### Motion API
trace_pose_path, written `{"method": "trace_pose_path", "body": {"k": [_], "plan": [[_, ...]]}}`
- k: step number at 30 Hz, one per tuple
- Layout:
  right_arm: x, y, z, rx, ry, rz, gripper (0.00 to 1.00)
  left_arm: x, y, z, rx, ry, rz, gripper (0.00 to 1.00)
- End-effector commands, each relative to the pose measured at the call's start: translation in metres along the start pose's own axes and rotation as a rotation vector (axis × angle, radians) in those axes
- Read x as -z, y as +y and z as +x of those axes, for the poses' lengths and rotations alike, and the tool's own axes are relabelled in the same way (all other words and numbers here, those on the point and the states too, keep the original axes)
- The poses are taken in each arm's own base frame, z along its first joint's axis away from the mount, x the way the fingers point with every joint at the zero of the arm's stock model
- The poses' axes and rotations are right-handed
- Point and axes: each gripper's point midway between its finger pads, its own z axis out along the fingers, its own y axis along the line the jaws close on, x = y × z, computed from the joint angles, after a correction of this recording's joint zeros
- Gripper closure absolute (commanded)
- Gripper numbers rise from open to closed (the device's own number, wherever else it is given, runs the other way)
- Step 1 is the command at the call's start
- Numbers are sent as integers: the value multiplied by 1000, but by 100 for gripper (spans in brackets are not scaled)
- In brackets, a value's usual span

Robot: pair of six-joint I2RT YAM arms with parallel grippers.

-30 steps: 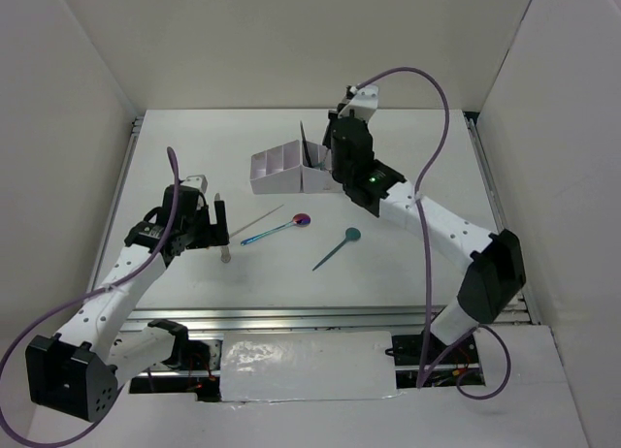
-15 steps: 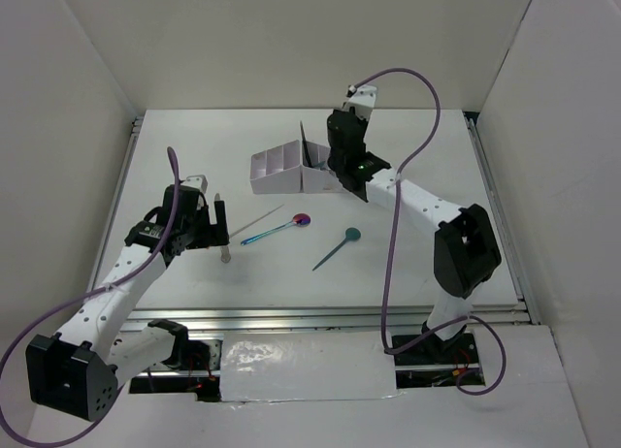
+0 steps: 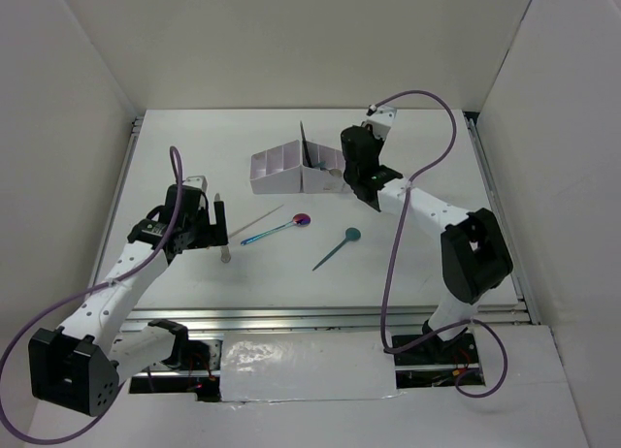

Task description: Sort the eating utensils into containers

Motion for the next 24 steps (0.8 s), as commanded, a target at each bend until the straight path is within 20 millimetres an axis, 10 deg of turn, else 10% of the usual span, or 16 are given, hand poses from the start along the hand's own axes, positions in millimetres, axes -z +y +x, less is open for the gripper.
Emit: {"method": "trace_pose_path", "body": {"k": [1, 17, 24], "plan": [[-3, 8, -17, -74, -34, 0, 100, 4, 1, -14, 21, -45, -13, 1], [-29, 24, 16, -123, 6, 17, 100, 0, 1, -14, 14, -37, -16, 1], [-29, 31, 0, -173, -23, -5, 100, 2, 1, -14, 17, -43, -13, 1]]}}
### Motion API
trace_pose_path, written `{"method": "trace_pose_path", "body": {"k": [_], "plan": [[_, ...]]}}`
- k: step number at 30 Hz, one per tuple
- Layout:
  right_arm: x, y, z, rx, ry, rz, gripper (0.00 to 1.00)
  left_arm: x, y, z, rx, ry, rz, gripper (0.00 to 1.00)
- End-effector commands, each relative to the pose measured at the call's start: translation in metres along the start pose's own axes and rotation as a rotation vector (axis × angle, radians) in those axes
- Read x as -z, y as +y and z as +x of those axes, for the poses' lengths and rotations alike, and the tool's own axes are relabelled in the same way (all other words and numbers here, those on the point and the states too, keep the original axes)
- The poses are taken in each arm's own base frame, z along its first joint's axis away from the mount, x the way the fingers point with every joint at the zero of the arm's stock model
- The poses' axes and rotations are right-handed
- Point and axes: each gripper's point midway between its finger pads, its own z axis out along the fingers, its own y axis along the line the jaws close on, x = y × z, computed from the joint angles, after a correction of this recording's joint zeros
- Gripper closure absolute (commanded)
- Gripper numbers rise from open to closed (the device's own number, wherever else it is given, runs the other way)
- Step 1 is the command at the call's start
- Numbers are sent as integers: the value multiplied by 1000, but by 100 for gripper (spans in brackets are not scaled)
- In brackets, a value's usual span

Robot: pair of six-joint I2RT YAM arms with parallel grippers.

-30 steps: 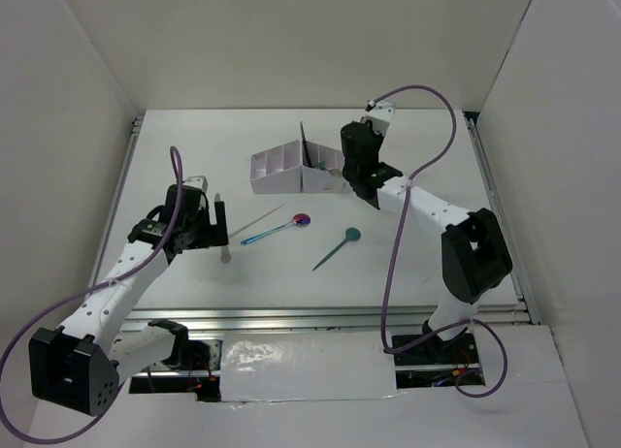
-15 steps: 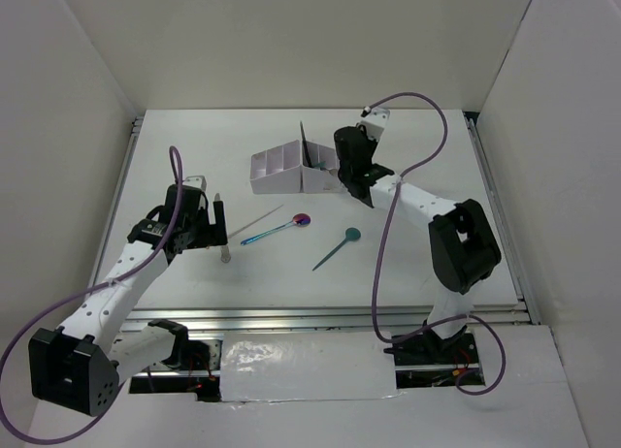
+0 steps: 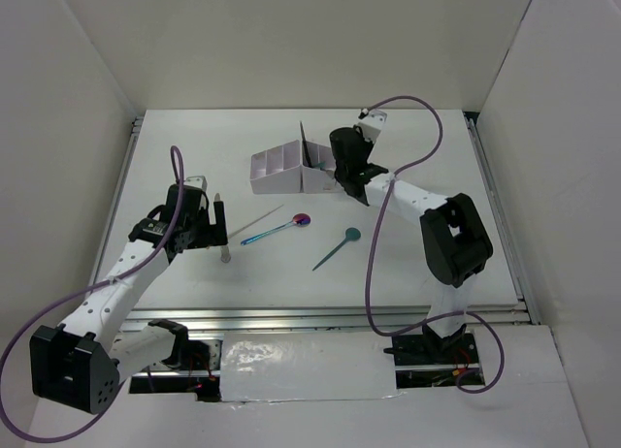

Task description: Sort the eating utensils into containers

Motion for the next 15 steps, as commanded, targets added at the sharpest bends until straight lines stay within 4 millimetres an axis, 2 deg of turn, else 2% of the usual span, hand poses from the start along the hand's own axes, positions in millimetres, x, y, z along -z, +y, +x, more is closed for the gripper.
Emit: {"method": "trace_pose_path", "body": {"k": [1, 4, 15], "plan": [[0, 16, -44, -115, -84, -23, 100, 5, -2, -15, 20, -49, 8, 1], [-2, 18, -51, -125, -91, -26, 100, 4, -3, -15, 17, -47, 10, 1], [0, 18, -57, -208, -85, -39, 100, 5, -4, -16, 17, -51, 17, 1]]}}
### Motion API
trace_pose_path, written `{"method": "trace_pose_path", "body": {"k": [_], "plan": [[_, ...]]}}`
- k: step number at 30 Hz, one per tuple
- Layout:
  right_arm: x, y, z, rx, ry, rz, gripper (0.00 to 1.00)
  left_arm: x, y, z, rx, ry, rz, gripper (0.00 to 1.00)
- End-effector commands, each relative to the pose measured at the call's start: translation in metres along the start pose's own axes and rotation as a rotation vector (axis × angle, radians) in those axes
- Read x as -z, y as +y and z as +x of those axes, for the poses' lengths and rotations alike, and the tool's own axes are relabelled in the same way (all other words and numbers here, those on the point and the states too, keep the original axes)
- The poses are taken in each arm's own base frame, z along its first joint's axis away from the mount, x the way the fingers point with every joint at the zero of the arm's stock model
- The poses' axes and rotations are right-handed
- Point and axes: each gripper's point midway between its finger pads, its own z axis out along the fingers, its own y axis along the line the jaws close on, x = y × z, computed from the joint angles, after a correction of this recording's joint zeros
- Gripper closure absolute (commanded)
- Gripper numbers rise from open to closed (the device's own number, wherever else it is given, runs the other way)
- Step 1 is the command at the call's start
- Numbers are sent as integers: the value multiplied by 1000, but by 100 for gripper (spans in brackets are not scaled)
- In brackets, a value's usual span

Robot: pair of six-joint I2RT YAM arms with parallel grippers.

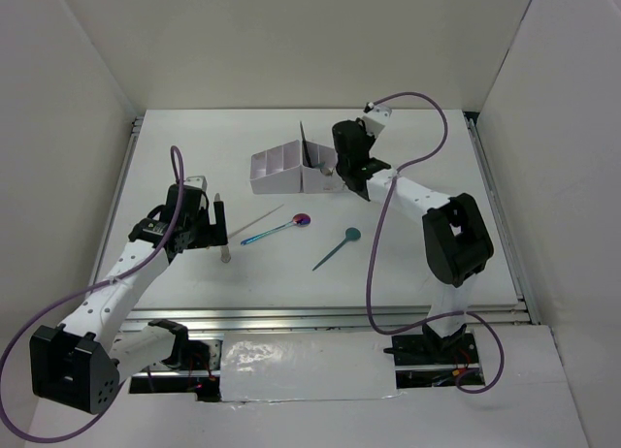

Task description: Sort the eating utensils into containers

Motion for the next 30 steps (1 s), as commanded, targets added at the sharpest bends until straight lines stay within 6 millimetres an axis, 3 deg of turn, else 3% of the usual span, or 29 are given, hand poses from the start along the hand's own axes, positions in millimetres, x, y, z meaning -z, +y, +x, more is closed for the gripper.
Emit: {"method": "trace_pose_path", "body": {"k": [1, 11, 17, 18, 24, 30], "plan": [[4, 9, -37, -118, -69, -15, 100, 5, -3, -15, 17, -49, 13, 1], [15, 3, -71, -136, -161, -13, 100, 5, -4, -15, 19, -50, 19, 1], [8, 18, -78, -102, -202, -35, 100, 6, -4, -16, 22, -52, 16, 1], [2, 18, -68, -75, -195, -26, 100, 6, -4, -15, 20, -50, 15, 1], [-7, 39, -67, -12, -268, -44, 100, 4, -3, -14, 21, -44, 12, 1], [-18, 49, -42, 26, -260, -59, 100, 3, -1, -13, 23, -38, -2, 1]]}}
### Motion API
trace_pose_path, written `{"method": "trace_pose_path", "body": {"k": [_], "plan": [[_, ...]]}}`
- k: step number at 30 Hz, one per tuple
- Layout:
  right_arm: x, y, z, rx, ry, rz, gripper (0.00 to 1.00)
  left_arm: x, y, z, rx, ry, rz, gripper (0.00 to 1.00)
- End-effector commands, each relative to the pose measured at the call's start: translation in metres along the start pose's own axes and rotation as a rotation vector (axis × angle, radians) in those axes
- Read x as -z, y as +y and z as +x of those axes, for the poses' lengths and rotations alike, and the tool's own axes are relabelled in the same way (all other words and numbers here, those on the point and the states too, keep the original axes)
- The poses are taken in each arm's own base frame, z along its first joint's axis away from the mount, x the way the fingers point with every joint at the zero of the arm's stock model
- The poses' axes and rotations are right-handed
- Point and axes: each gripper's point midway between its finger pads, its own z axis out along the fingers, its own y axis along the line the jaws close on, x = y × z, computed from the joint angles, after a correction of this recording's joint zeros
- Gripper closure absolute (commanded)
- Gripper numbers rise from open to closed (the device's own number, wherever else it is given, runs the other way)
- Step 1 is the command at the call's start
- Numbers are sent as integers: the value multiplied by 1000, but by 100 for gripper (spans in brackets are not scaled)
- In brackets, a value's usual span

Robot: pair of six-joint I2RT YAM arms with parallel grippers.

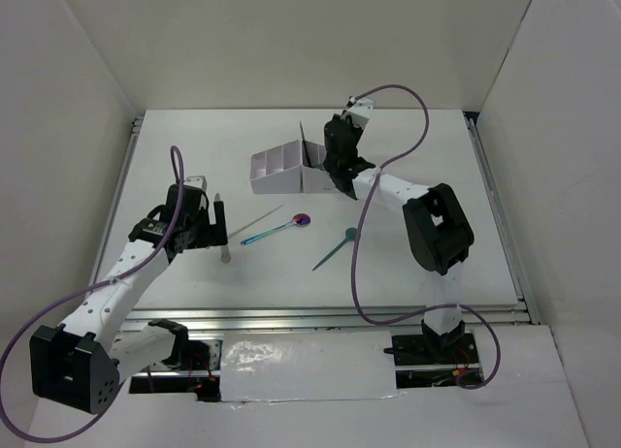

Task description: Sort the eating utensils into containers

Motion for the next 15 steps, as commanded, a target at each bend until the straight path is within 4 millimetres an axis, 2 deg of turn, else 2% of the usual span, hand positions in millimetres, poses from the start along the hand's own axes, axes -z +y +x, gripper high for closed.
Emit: {"method": "trace_pose_path", "body": {"k": [1, 9, 12, 13, 14, 15], "plan": [[-4, 14, -21, -51, -86, -8, 100, 3, -1, -14, 22, -38, -4, 1], [0, 21, 17, -12, -43, -23, 100, 2, -1, -13, 19, -36, -2, 1], [2, 24, 18, -13, -34, -44, 99, 3, -1, -13, 20, -37, -2, 1], [3, 26, 18, -14, -29, -52, 97, 3, -1, -13, 20, -37, -2, 1], [3, 27, 21, -4, -15, -55, 88, 3, -2, -13, 18, -38, 0, 1], [3, 29, 19, -8, -15, -63, 84, 3, -2, -13, 18, -38, 0, 1]]}}
